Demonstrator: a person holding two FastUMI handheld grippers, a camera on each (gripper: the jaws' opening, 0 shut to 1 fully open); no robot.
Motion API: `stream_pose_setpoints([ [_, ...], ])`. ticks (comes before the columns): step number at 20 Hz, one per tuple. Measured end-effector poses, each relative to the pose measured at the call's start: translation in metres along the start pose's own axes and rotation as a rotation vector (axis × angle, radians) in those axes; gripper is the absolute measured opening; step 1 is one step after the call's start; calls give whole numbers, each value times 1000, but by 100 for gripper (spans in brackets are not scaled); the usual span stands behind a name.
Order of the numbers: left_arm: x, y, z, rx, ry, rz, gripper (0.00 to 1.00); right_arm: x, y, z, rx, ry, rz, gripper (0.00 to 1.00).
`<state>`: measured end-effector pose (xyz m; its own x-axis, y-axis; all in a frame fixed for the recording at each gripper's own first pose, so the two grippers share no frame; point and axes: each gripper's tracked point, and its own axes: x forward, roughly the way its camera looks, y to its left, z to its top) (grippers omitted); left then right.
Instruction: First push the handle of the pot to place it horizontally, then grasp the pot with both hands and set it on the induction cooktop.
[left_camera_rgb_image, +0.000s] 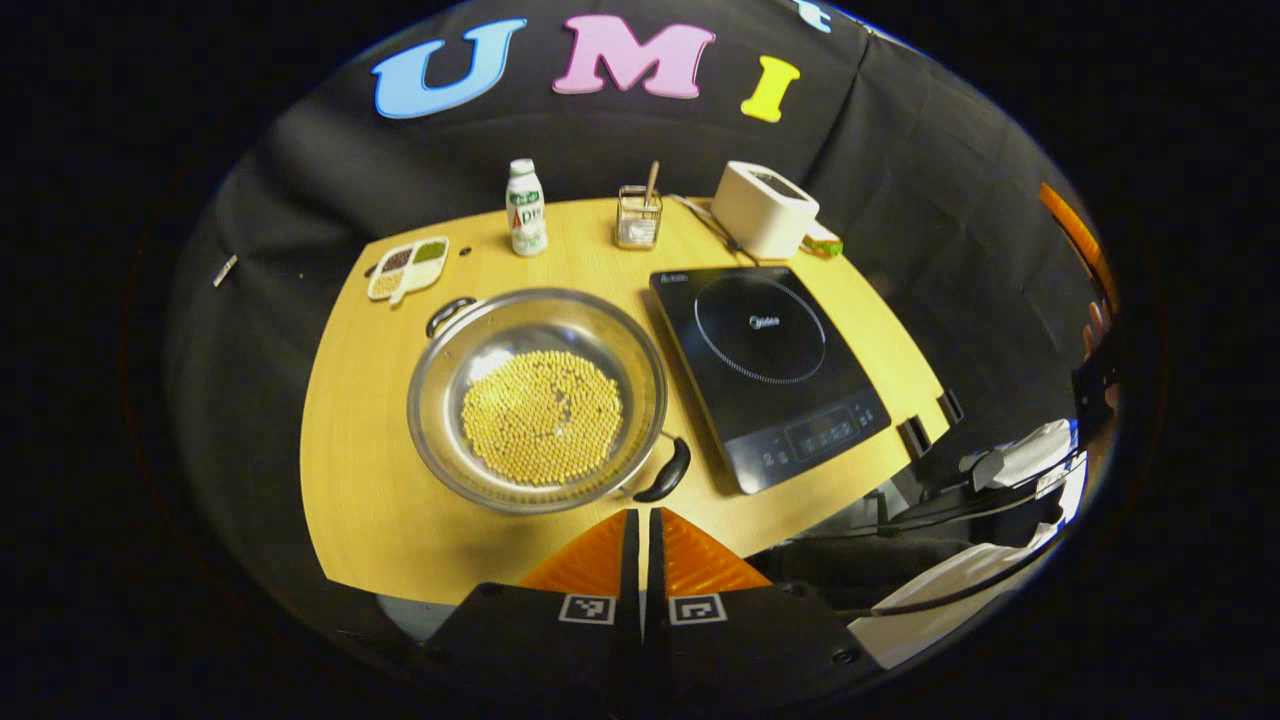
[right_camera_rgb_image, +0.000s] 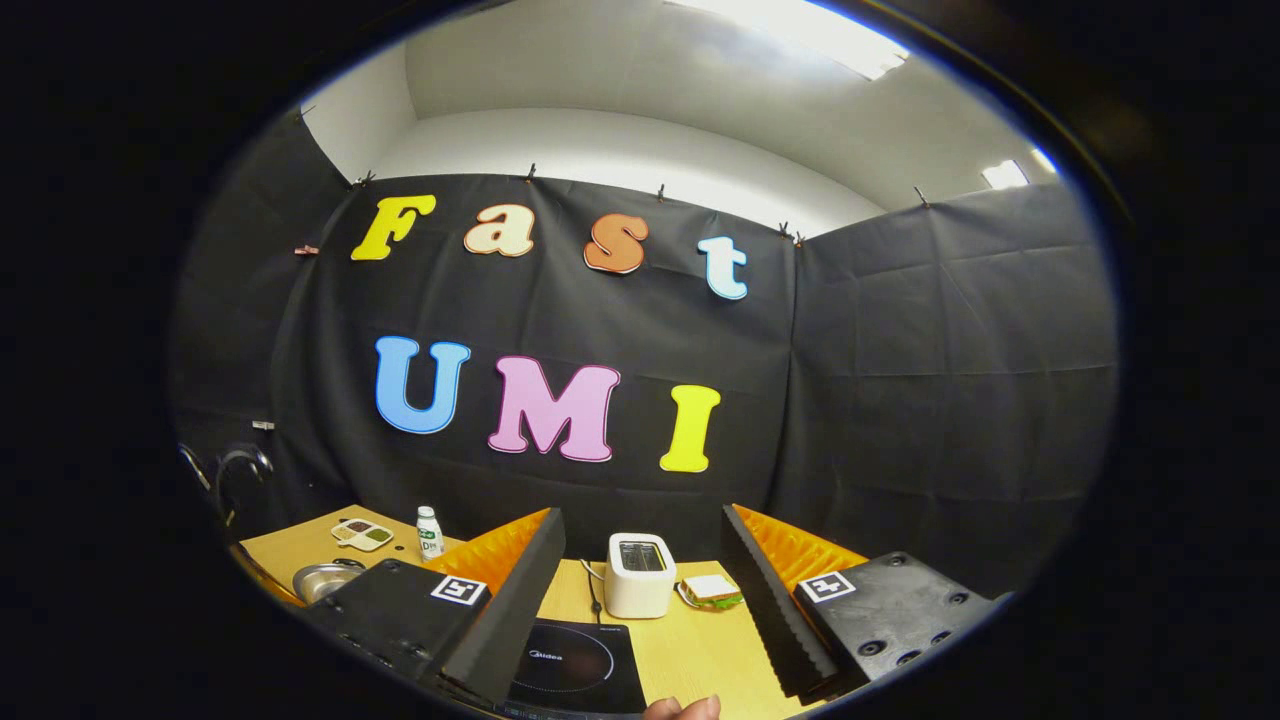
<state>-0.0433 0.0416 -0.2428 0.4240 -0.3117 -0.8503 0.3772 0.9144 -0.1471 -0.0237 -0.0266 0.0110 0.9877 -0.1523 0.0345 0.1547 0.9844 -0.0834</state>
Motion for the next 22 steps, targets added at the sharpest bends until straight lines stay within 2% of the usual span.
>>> stream_pose_setpoints([
  [5, 45, 11, -40, 12, 174, 3, 5, 0, -10, -3, -9, 8, -29, 97],
  [8, 71, 19, -47, 1, 220, 12, 5, 0, -15, -8, -14, 21, -43, 98],
  [17, 115, 38, -41, 35, 251, 74, 5, -1, -28, -14, -48, 32, -85, 97],
  [22, 126, 26, -37, -19, 250, 52, 5, -1, -35, -20, -61, 53, -101, 97],
])
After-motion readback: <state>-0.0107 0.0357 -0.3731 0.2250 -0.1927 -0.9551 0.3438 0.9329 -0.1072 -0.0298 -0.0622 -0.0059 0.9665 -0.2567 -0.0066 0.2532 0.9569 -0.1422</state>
